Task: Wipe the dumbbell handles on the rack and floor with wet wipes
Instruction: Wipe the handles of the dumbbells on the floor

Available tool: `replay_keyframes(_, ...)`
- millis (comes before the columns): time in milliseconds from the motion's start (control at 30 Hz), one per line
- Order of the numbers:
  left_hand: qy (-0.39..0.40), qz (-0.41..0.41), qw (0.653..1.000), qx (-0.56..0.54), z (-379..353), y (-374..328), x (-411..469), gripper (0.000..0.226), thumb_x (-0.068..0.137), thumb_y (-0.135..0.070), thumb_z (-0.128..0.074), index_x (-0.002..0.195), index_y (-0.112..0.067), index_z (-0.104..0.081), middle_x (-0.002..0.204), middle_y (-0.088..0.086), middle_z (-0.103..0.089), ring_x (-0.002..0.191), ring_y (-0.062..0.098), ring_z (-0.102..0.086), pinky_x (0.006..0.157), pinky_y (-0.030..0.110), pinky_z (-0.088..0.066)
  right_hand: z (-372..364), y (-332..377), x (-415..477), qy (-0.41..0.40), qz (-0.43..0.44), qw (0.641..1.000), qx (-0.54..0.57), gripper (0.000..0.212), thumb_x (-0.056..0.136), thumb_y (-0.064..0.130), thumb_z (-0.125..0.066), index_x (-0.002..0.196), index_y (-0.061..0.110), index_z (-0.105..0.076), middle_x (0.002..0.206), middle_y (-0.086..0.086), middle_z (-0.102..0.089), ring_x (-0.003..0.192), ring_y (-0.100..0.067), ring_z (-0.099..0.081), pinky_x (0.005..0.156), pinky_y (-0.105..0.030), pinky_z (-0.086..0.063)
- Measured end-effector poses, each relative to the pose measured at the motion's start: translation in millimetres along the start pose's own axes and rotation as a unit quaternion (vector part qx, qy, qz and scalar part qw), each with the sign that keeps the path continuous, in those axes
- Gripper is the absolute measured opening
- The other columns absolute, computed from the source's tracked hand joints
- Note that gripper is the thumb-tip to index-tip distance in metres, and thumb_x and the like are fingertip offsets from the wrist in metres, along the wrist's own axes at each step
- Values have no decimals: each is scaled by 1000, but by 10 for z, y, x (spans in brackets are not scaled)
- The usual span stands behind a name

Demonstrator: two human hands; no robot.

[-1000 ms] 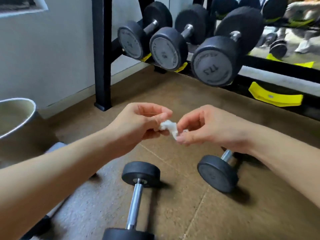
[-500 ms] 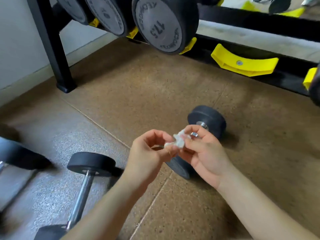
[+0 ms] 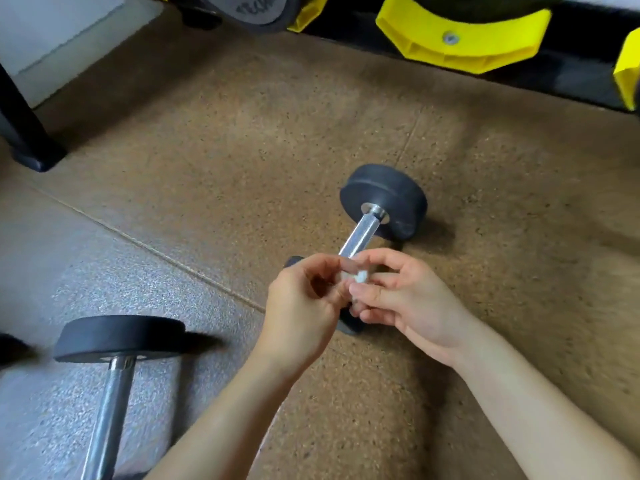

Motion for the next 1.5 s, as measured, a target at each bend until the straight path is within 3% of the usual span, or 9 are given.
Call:
replay_keyframes(133, -62, -35, 980, 185, 113, 149, 92, 22, 80, -27, -75, 96, -25, -60, 91, -8, -67, 87, 14, -63, 80, 29, -49, 167, 173, 229, -103, 88, 972, -193, 10, 87, 7, -67, 94, 11, -74, 70, -3, -70, 59, -10, -61, 57, -16, -51)
replay_keyframes(233, -6, -27, 926, 377, 35, 403, 85, 77, 73, -67, -50, 130, -16, -51, 135, 13, -52, 129, 32, -44, 108, 42, -37, 350, 239, 565, -201, 180, 900, -342, 6, 85, 20, -72, 87, 17, -76, 74, 3, -71, 70, -10, -68, 69, -25, -57)
replay_keyframes(500, -9, -42, 884, 466, -84, 468, -1, 97, 63, -69, -64, 137, -11, -41, 138, 27, -47, 127, 42, -47, 104, 47, -42, 247, 15, 1088, -69, 336, 705, -621, 12, 87, 9, -63, 86, 8, -74, 89, -6, -61, 76, -27, -63, 71, -38, -56)
replay_keyframes(600, 3, -48, 867, 495, -164, 455, -51, 100, 60, -69, -71, 137, -11, -44, 138, 28, -48, 127, 42, -48, 103, 48, -44, 447, 104, 1172, -184, 284, 709, -619, 17, 92, 10, -57, 95, 8, -73, 101, -10, -62, 91, -26, -62, 81, -32, -51)
replay_keyframes(767, 11, -63, 851, 521, -252, 429, -115, 97, 60, -67, -74, 135, -10, -51, 136, 29, -50, 124, 43, -51, 100, 48, -45, 215, -168, 930, -19, 288, 740, -607, 18, 91, 10, -57, 92, 9, -75, 92, -4, -64, 79, -23, -62, 75, -38, -55)
replay_keyframes(900, 4, -95, 860, 501, -245, 404, -194, 66, 85, -59, -47, 138, -19, -51, 138, 24, -50, 124, 40, -51, 102, 46, -46, 464, 50, 1044, -161, 270, 689, -653, 18, 90, 9, -61, 103, 10, -74, 108, -9, -65, 94, -28, -65, 81, -42, -56)
replay_keyframes(1000, -7, -132, 874, 467, -219, 337, -192, 51, 90, -53, -43, 134, -28, -52, 133, 13, -55, 115, 33, -55, 97, 41, -47, 274, -161, 846, -28, 262, 711, -652, 16, 90, 9, -58, 96, 12, -74, 98, -6, -62, 84, -30, -63, 76, -46, -54)
replay_keyframes(1167, -32, -68, 908, 411, -259, 455, -164, 85, 79, -72, -44, 139, -12, -41, 133, 12, -48, 121, 31, -46, 104, 38, -38, 574, 33, 972, -169, 244, 679, -671, 24, 90, 6, -59, 107, 14, -73, 112, -11, -62, 101, -30, -62, 84, -43, -54)
replay_keyframes(1500, -17, -32, 905, 425, -450, 466, -243, 108, 62, -85, -46, 136, -6, -40, 129, 20, -49, 121, 38, -47, 104, 47, -42, 561, 5, 811, -12, 285, 641, -713, 15, 79, 1, -72, 92, 8, -76, 84, -2, -57, 71, -18, -51, 60, -42, -54)
Point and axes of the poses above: each hand's wrist, its own x-axis towards the middle knuckle, its own z-axis out of the back of the hand, y = z × x, the point moved 4 cm from there along x, towards the middle knuckle
